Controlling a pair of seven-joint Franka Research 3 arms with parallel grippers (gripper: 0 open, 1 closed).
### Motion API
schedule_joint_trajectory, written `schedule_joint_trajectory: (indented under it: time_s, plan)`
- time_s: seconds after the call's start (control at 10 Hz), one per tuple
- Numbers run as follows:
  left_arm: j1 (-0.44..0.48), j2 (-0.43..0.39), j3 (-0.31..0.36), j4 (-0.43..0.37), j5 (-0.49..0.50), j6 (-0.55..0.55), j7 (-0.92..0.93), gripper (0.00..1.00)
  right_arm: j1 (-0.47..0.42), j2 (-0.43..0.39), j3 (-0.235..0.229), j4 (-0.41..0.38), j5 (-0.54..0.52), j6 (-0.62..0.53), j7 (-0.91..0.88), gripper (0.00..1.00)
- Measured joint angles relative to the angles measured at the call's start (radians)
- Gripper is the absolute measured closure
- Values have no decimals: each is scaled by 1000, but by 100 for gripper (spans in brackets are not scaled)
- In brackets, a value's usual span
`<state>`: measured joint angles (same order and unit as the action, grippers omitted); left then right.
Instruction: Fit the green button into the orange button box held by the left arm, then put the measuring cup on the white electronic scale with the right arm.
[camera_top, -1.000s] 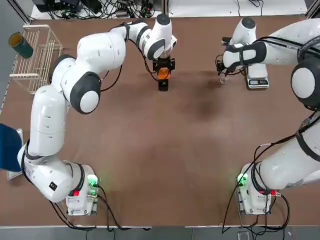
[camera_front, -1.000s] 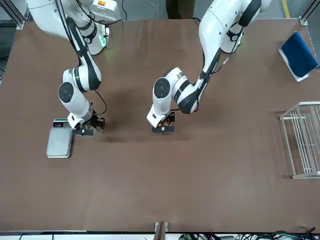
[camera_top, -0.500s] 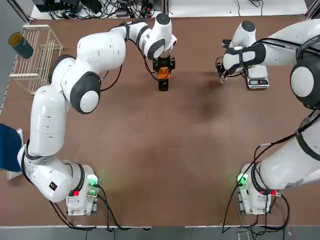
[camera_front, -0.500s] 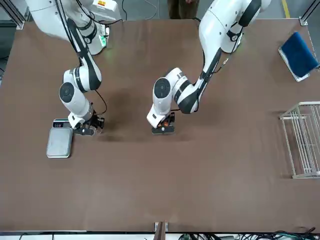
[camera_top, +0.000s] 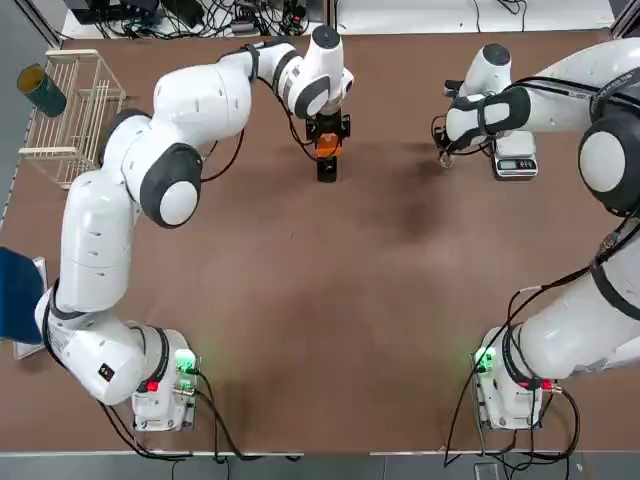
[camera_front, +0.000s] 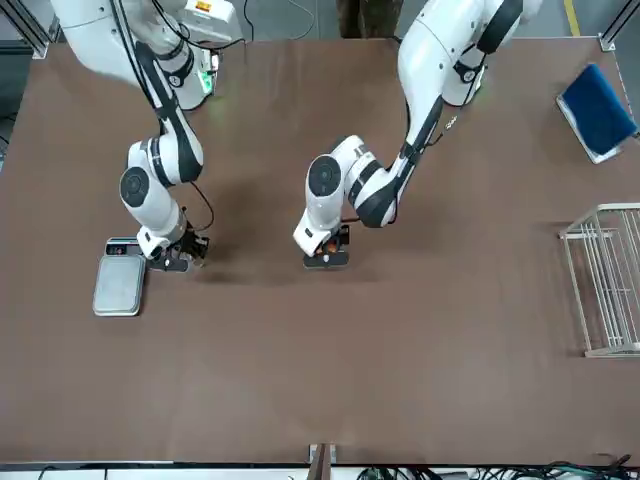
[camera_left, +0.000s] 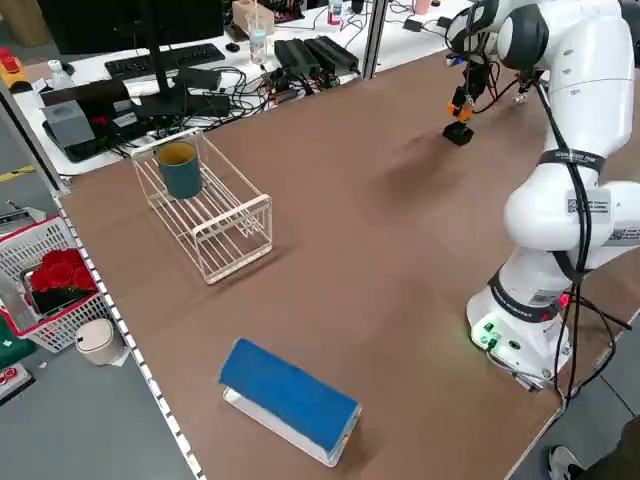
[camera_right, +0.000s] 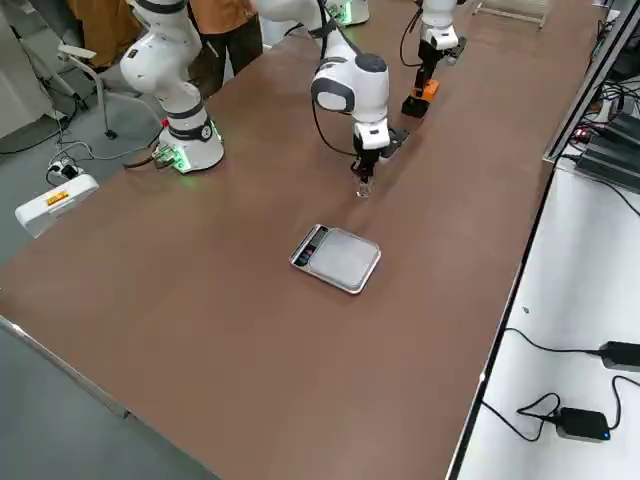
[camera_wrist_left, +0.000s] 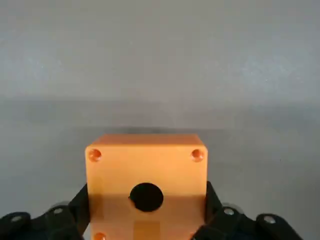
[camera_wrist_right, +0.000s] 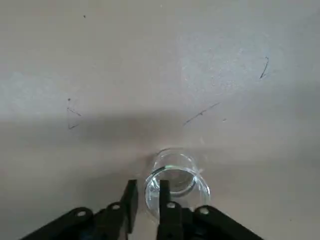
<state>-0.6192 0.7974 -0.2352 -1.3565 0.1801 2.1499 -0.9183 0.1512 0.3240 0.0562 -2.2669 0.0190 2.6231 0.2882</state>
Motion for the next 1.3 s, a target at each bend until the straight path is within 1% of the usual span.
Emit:
schedule_joint_trajectory:
  time_s: [0.1,0.2,0.4,1.0,1.3]
  plan:
    - [0,0,-1,0,0,0,-1,14,0,0,0,0,0,0,0,82]
    - [-1,0,-2,0,0,0,-2,14,0,0,-1,0,0,1,0,89]
    - [-3,0,-4,0,0,-1,-6,14,-2,-3,-6,1,0,-1,1,92]
    - [-5,0,-6,-5,0,-3,-19,14,-2,-3,-5,6,0,-7,1,92]
    - [-6,0,-6,-8,0,-7,-23,14,0,-3,-2,24,0,-53,1,92]
